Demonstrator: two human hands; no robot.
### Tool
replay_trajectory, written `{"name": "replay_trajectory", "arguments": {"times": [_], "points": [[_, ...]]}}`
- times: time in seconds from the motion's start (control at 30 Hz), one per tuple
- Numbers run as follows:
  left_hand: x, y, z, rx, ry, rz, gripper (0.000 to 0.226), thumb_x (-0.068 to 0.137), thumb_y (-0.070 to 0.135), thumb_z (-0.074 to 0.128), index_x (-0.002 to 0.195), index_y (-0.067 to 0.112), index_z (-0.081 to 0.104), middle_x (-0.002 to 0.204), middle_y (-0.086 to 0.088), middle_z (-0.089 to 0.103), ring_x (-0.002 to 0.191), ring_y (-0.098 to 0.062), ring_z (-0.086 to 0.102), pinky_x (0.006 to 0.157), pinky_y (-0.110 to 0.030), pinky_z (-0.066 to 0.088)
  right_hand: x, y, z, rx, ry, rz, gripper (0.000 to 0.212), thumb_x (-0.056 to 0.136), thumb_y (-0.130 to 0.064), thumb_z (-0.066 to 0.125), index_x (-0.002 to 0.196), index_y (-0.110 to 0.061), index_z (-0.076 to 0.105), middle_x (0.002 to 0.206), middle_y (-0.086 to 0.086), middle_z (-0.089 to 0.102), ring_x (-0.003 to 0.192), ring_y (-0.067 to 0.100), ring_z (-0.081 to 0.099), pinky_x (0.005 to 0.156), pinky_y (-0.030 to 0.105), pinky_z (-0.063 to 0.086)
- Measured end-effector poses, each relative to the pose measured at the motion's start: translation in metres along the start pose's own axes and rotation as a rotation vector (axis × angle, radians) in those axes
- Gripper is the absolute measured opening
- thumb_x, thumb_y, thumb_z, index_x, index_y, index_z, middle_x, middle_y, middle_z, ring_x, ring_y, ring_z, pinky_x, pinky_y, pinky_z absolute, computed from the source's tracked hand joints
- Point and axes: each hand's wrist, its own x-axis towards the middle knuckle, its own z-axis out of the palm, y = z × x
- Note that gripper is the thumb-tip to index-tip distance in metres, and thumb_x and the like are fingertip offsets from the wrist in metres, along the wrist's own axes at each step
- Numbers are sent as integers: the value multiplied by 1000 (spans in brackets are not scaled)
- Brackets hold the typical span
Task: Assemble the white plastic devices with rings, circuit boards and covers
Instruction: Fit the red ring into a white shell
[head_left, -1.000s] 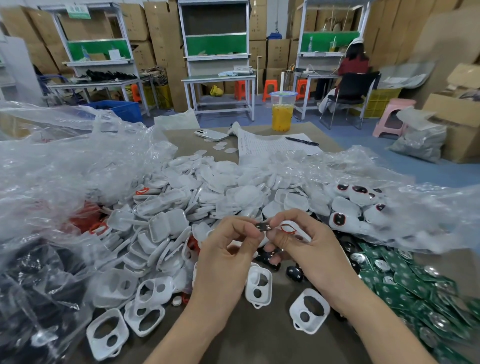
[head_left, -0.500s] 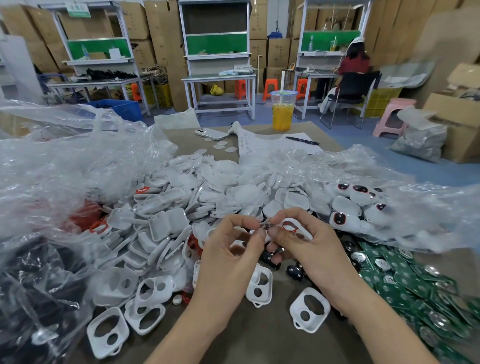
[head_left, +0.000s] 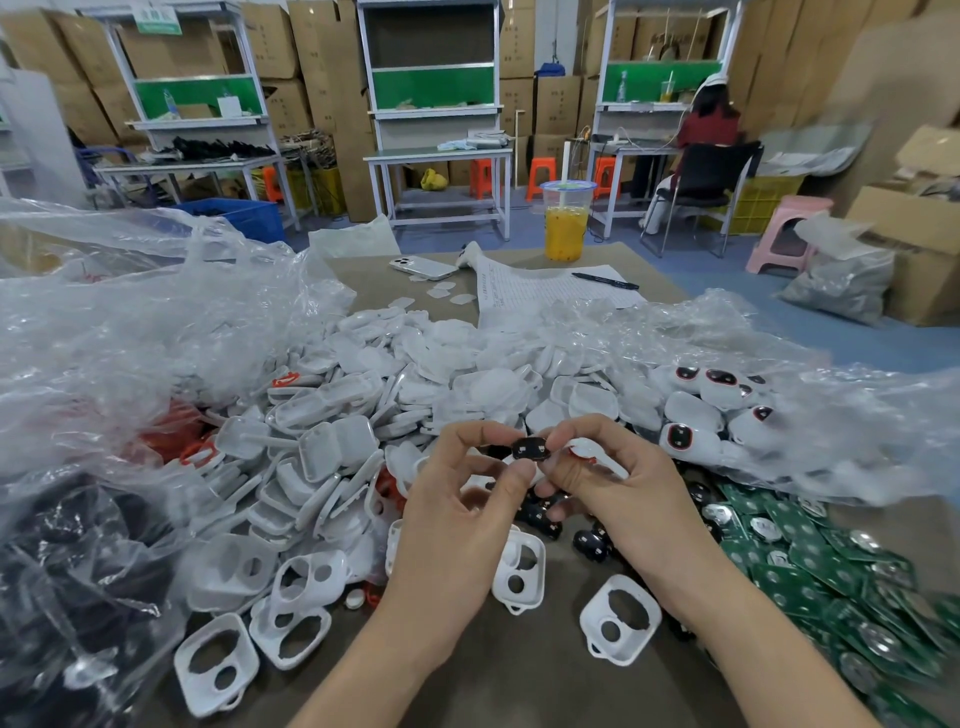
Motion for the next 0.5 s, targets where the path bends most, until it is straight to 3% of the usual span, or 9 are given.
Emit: {"name": "replay_trajectory", "arguments": {"times": [0.2, 0.37, 0.5], "points": [[1, -1, -1, 20, 2, 24, 25, 94, 14, 71, 99, 38, 64, 93, 8, 74, 84, -8, 69, 75, -32, 53, 1, 1, 0, -20, 5, -3, 27, 92, -2, 68, 78, -25, 71, 71, 1, 67, 67, 16, 67, 62, 25, 55], [1, -1, 0, 6, 4, 31, 18, 87, 26, 70, 98, 39, 64, 96, 10, 73, 88, -7, 67, 75, -32, 52, 0, 0, 1, -31, 17, 0, 27, 92, -2, 68, 78, -25, 71, 71, 1, 68, 68, 15, 68, 62, 24, 56], [2, -3, -1, 22, 11, 32, 23, 91, 21, 73, 98, 42, 64, 96, 10, 72, 88, -8, 68, 73, -28, 52, 0, 1, 0, -3, 22, 15, 23, 91, -3, 69, 80, -24, 72, 72, 4, 70, 70, 18, 71, 63, 25, 57]]}}
